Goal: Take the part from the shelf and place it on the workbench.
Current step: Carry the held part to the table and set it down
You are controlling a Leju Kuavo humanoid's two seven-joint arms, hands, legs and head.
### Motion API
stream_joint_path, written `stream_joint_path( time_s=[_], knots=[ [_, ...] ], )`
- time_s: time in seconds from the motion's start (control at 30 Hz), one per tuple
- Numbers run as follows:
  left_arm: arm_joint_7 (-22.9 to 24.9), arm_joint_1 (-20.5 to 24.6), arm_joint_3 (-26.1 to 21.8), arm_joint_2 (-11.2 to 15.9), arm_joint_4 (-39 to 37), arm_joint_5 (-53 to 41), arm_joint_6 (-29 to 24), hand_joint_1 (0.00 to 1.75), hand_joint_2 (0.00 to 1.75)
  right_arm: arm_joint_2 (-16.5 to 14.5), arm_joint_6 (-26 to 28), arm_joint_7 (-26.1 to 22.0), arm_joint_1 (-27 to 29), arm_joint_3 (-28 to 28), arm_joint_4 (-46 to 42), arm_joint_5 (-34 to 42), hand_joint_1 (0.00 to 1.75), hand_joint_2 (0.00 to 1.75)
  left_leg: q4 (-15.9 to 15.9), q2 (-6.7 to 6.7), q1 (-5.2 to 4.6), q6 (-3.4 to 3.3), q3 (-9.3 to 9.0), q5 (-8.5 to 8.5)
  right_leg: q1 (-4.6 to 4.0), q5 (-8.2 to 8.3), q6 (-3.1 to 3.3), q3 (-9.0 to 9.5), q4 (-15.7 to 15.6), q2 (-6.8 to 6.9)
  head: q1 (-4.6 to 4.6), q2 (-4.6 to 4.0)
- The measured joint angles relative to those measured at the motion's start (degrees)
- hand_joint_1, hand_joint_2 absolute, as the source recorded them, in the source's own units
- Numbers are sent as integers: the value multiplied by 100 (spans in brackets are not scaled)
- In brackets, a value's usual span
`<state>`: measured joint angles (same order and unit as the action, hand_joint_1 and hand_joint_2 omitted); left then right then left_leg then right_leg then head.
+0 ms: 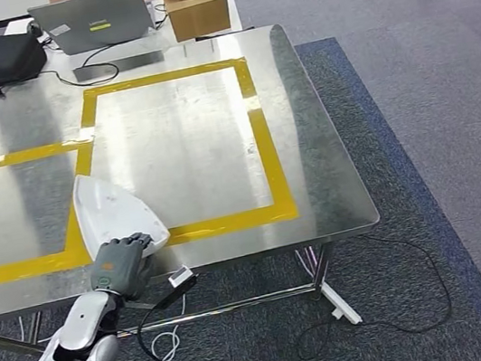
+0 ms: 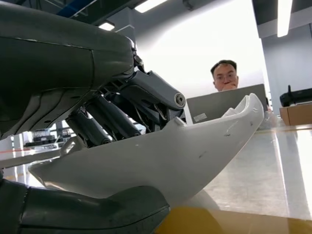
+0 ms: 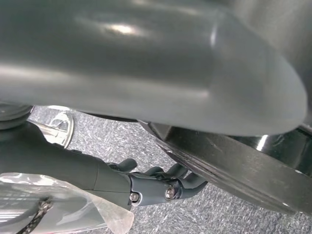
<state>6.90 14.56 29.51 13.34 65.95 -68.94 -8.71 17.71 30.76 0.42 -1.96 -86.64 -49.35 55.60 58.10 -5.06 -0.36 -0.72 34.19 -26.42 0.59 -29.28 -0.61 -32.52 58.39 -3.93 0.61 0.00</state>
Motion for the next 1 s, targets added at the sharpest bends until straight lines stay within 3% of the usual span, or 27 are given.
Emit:
stream_joint_path(
  time_s=[0.3, 0.7, 1.0],
  knots=[
    [104, 16, -149, 33, -167, -74, -37, 175, 175, -17, -13, 1, -3, 0, 34, -14, 0, 0, 0, 1, 0, 0, -1, 0, 0, 0, 0, 3, 0, -1, 1, 0],
    [310, -239, -1050, 395, -272, -269, -132, 175, 175, -16, 7, 141, -4, 0, 26, -218, 0, 0, -2, 1, 1, 1, -1, 0, -4, -3, 3, 3, 0, -1, 1, -1],
    [346, -423, -1566, 511, -377, -375, -261, 175, 175, -16, -3, 160, -7, 0, 26, -253, 0, 0, -2, 1, 0, 1, -1, -1, -2, -5, 4, 5, 0, 0, 0, 0]
  ],
)
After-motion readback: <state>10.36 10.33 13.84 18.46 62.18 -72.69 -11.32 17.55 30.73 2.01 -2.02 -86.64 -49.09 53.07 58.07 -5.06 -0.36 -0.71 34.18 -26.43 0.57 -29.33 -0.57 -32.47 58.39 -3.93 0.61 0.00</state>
